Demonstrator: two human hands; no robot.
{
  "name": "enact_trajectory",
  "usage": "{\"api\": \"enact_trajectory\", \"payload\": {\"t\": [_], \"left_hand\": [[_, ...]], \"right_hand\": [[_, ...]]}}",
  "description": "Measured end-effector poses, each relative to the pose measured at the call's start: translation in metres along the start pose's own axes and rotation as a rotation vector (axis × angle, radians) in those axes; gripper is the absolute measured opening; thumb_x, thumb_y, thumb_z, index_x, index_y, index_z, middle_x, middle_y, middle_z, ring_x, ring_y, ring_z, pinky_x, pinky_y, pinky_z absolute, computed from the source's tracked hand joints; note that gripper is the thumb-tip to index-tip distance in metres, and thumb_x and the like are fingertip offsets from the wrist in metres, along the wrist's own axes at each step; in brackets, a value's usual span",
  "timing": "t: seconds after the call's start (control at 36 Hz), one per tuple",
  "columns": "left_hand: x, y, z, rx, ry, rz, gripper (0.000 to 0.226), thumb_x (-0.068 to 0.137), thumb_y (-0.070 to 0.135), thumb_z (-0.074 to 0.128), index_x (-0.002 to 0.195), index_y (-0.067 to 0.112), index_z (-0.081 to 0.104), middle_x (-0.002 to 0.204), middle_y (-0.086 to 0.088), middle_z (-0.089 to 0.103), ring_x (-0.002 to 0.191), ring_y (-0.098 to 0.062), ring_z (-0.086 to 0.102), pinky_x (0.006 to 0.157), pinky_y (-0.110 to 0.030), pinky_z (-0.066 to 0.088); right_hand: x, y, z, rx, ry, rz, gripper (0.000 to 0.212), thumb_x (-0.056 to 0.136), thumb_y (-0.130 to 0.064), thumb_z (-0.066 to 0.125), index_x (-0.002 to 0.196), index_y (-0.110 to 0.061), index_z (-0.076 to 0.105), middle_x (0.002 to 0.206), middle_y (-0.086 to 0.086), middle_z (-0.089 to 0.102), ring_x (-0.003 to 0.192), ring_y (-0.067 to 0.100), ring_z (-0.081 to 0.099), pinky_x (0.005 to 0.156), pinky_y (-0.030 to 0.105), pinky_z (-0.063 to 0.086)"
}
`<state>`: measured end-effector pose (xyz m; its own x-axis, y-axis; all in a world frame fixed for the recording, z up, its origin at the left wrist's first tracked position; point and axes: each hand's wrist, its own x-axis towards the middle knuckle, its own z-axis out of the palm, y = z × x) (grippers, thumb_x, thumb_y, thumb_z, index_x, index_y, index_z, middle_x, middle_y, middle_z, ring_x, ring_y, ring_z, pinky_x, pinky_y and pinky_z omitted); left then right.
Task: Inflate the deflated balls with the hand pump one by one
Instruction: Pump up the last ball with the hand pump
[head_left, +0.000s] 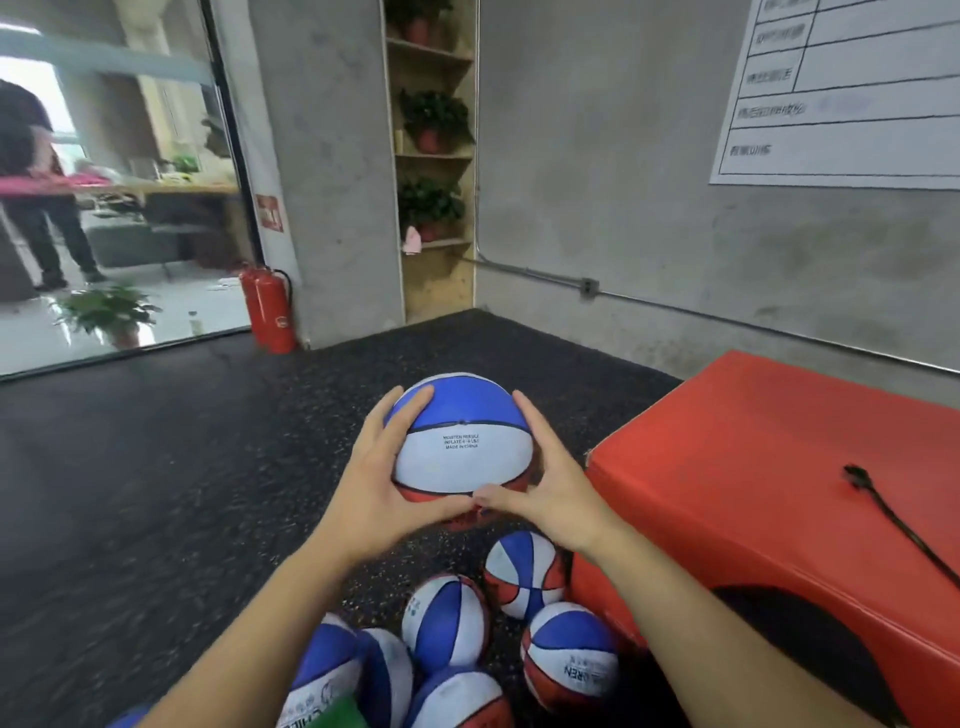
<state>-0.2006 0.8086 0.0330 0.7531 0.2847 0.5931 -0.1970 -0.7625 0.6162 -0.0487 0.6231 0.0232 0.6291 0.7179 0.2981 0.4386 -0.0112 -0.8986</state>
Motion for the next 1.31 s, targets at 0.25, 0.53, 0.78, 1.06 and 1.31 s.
{"api": "enact_trajectory", "payload": {"t": [0.25,0.53,0.78,1.06,1.31], "left_hand": [[-0.012,-0.043,0.017,-0.042,-0.157,-0.054,0.119,0.061,0.068,0.090,0.159,0.051,0.026,0.169,0.006,0.014,0.158,-0.006,0.011,0.123,-0.033,0.020],[-0.030,-0.084,0.111,-0.176,-0.242,-0.193,0.122,0.058,0.067,0.092,0.160,0.048,0.027,0.165,0.007,0.019,0.153,-0.008,0.022,0.125,-0.037,0.027],[-0.060,-0.139,0.169,-0.212,-0.309,-0.375,0.125,0.054,0.075,0.088,0.160,0.047,0.028,0.164,0.007,0.023,0.154,-0.010,0.024,0.126,-0.045,0.030],[-0.084,-0.179,0.218,-0.229,-0.294,-0.525,0.114,0.056,0.079,0.085,0.151,0.061,0.024,0.160,0.009,0.030,0.148,-0.006,0.030,0.121,-0.030,0.029],[-0.109,-0.203,0.243,-0.241,-0.318,-0.642,0.117,0.066,0.061,0.090,0.157,0.057,0.017,0.157,0.019,0.021,0.148,0.002,0.022,0.123,-0.027,0.023]], "right_hand": [[-0.014,0.039,0.015,0.048,0.025,0.081,0.114,0.058,-0.055,0.100,0.146,-0.070,0.029,0.158,-0.017,0.044,0.142,0.007,0.049,0.117,0.047,0.045],[-0.032,0.104,-0.022,0.009,-0.030,0.342,0.122,0.068,-0.029,0.100,0.164,-0.040,0.024,0.152,-0.018,0.050,0.134,0.002,0.056,0.115,0.042,0.049],[-0.023,0.169,-0.017,-0.110,-0.191,0.531,0.128,0.064,-0.044,0.098,0.165,-0.038,0.020,0.160,-0.012,0.042,0.143,0.009,0.046,0.119,0.036,0.041],[-0.005,0.234,-0.008,-0.161,-0.269,0.612,0.118,0.069,-0.031,0.098,0.164,-0.030,0.028,0.160,-0.005,0.041,0.145,0.012,0.044,0.123,0.042,0.038],[-0.001,0.278,0.004,-0.311,-0.384,0.593,0.103,0.082,-0.034,0.089,0.164,-0.038,0.026,0.167,-0.010,0.029,0.151,0.004,0.027,0.123,0.023,0.023]]}}
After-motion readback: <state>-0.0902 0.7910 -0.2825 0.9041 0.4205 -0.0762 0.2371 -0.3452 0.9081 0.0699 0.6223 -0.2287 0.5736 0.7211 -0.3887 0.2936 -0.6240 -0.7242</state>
